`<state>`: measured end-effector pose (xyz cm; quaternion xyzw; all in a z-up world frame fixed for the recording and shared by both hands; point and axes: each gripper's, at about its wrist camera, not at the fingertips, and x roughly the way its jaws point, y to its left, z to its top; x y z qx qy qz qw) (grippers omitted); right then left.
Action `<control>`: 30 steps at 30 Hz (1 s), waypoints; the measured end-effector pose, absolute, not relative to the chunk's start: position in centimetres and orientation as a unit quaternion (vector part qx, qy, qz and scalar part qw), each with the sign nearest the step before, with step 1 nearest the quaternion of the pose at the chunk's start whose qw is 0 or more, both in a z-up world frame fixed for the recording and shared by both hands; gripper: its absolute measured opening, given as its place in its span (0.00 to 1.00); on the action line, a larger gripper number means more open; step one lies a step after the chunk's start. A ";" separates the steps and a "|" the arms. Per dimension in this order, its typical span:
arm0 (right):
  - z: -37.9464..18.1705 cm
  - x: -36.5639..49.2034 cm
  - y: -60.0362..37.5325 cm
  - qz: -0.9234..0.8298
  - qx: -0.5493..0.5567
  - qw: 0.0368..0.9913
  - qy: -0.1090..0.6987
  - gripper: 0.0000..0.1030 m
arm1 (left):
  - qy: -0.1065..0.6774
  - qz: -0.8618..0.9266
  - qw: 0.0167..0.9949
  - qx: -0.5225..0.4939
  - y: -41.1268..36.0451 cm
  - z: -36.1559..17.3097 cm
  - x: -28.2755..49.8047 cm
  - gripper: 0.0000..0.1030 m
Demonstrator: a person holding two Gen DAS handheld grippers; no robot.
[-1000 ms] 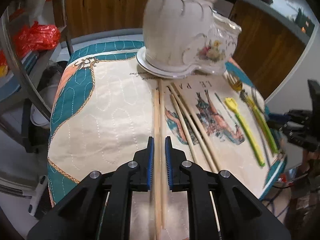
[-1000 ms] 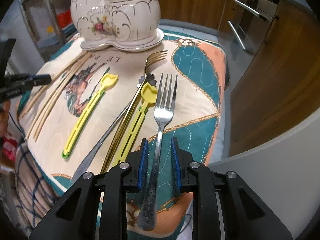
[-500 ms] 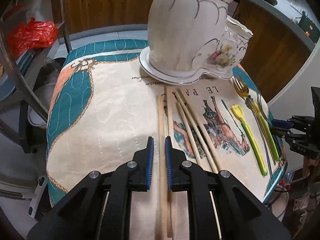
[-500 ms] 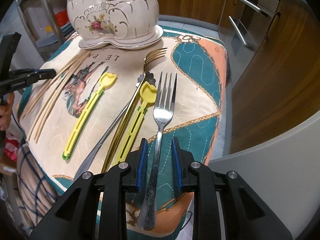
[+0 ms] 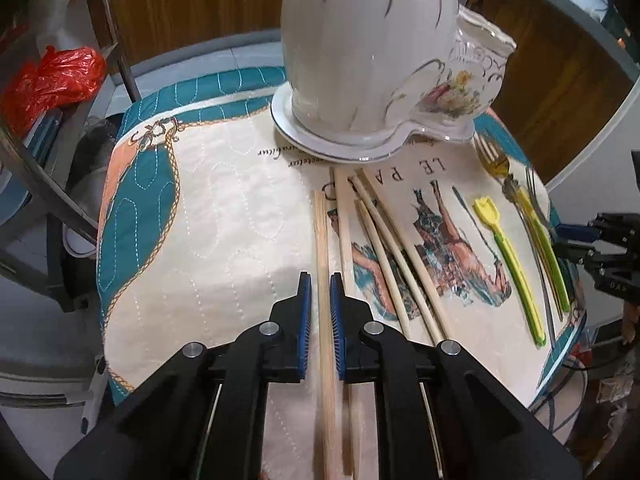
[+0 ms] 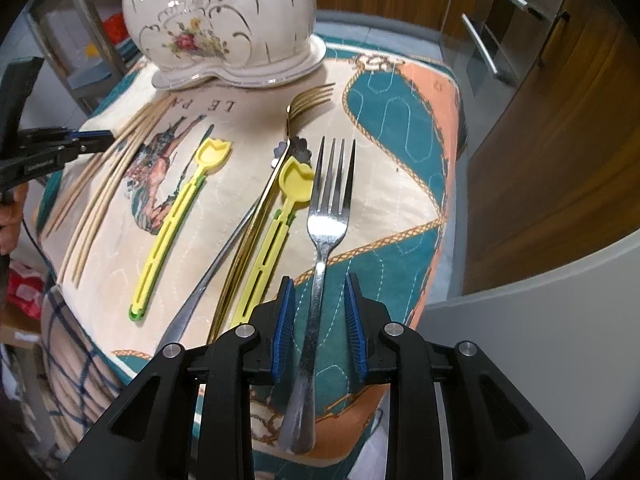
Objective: Organize utensils
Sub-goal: 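Close left tool on the chopstick while right tool closes on the silver fork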
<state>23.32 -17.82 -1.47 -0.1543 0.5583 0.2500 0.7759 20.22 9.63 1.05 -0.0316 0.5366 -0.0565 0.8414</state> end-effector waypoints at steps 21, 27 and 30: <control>-1.7 26.2 -16.9 0.262 -0.129 0.722 0.627 0.06 | 0.605 -0.088 0.791 0.002 10.2 1.6 20.8 0.05; -0.5 26.1 -19.7 0.294 -0.055 0.748 0.593 0.06 | 0.530 -0.101 0.840 -0.061 13.1 3.6 17.9 0.05; 0.7 26.3 -20.8 0.307 -0.021 0.765 0.565 0.06 | 0.492 -0.104 0.860 -0.087 14.3 5.2 16.9 0.05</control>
